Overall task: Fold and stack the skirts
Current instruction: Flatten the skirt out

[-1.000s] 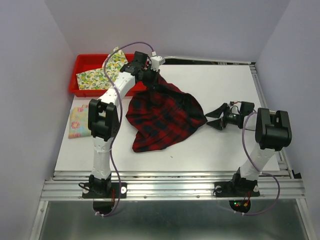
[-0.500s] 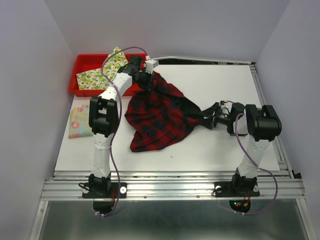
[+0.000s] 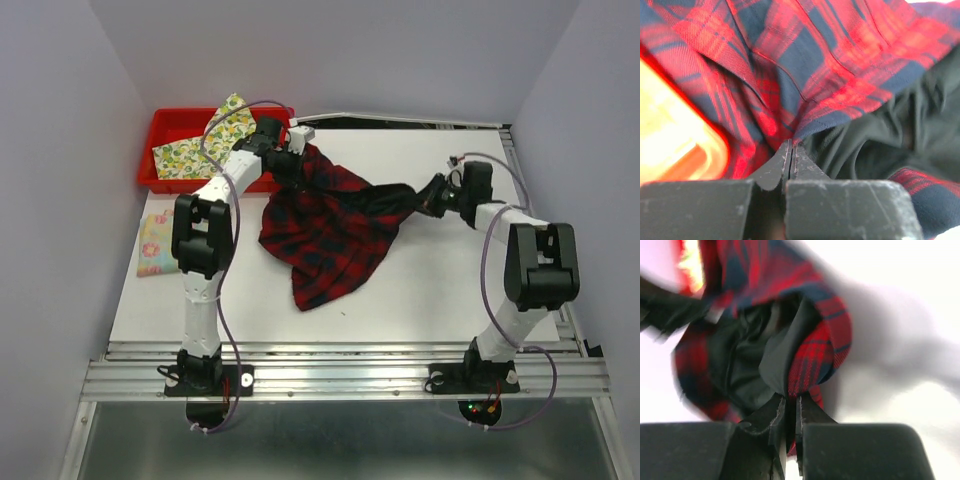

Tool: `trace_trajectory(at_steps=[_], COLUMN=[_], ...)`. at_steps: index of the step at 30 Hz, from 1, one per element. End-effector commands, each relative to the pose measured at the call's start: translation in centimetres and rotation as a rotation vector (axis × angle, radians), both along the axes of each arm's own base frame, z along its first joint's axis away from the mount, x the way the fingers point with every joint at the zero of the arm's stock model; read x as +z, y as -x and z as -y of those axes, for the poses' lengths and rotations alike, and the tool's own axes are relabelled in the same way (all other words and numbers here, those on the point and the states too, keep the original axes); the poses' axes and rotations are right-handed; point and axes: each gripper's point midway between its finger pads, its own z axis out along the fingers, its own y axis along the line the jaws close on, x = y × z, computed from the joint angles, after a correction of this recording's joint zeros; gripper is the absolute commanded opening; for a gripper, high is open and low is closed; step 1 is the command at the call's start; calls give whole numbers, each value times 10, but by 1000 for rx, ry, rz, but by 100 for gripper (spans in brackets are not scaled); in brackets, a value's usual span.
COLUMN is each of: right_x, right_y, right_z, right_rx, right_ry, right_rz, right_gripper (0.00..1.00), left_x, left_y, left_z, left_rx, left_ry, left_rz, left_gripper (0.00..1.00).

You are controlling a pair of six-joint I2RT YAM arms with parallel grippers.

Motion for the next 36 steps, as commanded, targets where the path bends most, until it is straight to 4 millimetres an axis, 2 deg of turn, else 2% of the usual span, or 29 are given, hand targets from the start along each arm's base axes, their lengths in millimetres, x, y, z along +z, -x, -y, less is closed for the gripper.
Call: trace_trajectory(at_steps=[1,2,3,5,6,7,8,9,10,11,14,15,17,18,19,20,23,25,26,27,29,30,31,33,36], right_x=[24,22,22,29,32,35,37,38,38,32,18,9,1,3,-5,-16,-19,-17,0,8,31,39,62,82,85], right_y=[2,5,7,8,12,12,14,16,18,22,28,31,33,30,35,36,29,33,25,32,33,37,38,46,57], right_z=[60,71,95,109,127,134,133,132,129,115,91,74,56,49,37,34,29,22,11,3,-12,-18,-35,-41,-36], right_rx=[43,48,42,74,89,106,114,162,189,241,298,332,361,339,373,393,332,311,281,309,316,346,346,403,486], right_ry=[729,816,961,1119,1263,1334,1428,1505,1562,1671,1817,1900,1966,2012,2034,2059,2037,1940,1885,1790,1683,1635,1522,1383,1232], right_rz=[71,49,36,55,46,52,84,106,126,180,255,296,346,381,410,407,408,388,406,400,430,436,500,514,477], right_gripper=[1,1,1,1,1,1,1,1,1,1,0,0,0,0,1,1,1,9,16,35,49,59,75,85,89], left_x=[77,80,79,81,65,76,74,59,59,44,29,18,10,0,-2,-4,-13,-14,-15,-14,-12,-10,-11,-13,-21], left_y=[26,33,50,66,82,92,102,118,127,141,161,170,178,184,186,185,180,176,176,174,173,172,171,170,168], left_z=[-1,1,3,8,7,11,15,14,15,15,15,12,10,4,1,-1,-17,-25,-27,-28,-27,-27,-27,-28,-34], left_rx=[-32,-39,-55,-71,-64,-69,-82,-73,-75,-83,-84,-77,-71,-56,-44,-33,14,27,24,15,-3,-10,-20,-34,-39], left_ry=[15,12,2,7,2,27,54,63,82,93,121,116,124,126,128,131,114,120,117,116,120,123,117,104,73], left_rz=[151,156,152,165,117,139,118,56,40,-16,-96,-133,-163,-197,-208,-210,-235,-243,-246,-232,-212,-202,-191,-191,-190], left_gripper=[0,0,0,0,0,0,0,0,0,0,0,0,0,0,0,0,0,0,0,0,0,0,0,0,0])
